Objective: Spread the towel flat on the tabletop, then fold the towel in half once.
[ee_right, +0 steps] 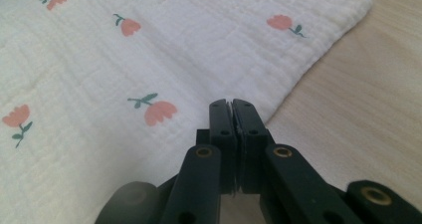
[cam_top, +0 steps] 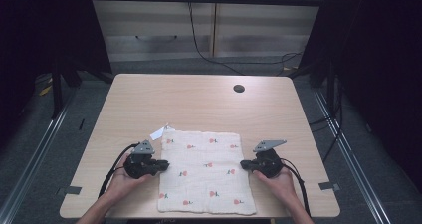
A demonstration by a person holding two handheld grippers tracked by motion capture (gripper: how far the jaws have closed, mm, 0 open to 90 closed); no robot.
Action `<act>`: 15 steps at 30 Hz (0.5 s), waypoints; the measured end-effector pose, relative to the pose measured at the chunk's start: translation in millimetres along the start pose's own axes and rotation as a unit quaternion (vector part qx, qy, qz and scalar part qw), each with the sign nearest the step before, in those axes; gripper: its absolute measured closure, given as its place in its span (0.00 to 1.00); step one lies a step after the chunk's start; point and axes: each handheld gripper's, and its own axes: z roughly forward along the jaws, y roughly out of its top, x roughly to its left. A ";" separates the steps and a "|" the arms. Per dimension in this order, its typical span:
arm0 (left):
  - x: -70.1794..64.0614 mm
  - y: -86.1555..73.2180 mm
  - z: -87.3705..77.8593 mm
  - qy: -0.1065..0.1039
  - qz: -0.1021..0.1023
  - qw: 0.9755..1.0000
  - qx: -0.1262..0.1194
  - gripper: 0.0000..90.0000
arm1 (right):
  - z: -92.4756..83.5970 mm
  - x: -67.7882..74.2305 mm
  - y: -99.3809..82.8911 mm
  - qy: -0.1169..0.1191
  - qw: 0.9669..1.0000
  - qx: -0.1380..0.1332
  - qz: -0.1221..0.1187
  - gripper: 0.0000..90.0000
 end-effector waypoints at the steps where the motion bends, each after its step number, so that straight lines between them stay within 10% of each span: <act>1: -0.6 0.0 0.1 0.002 0.001 1.000 0.000 0.91 | 0.0 0.2 0.5 -0.003 1.000 0.002 -0.001 0.97; 15: -1.3 -0.7 0.5 -0.002 0.004 1.000 -0.003 0.91 | -8.4 -20.2 34.5 -0.028 0.998 -0.058 0.025 0.82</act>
